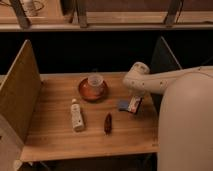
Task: Place the eraser on the white sponge
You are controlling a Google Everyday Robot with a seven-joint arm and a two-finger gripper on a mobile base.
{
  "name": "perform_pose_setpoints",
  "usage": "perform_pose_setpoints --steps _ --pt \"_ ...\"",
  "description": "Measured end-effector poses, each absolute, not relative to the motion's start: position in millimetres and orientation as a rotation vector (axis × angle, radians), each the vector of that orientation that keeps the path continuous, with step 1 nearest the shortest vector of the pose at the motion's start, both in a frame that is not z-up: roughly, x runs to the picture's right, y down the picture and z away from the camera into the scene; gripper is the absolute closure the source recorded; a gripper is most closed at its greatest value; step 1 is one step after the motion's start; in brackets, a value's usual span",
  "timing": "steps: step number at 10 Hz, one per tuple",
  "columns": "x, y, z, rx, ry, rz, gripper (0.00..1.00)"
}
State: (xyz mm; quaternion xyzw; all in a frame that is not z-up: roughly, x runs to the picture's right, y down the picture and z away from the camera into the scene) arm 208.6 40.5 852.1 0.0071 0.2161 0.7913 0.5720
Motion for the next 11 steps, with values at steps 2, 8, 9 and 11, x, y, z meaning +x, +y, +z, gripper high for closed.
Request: perform_pose_setpoints --steps 2,8,9,11 --pt "206.9 43.5 876.0 -0.027 0.465 1.896 1.00" --pt "164.8 55.6 909.2 -0.208 0.358 1.935 0.96" --pt "164.9 55.6 909.2 -0.207 0.358 1.935 0.94" --pt "164.9 55.6 909.1 -0.207 0.358 1.935 0.85"
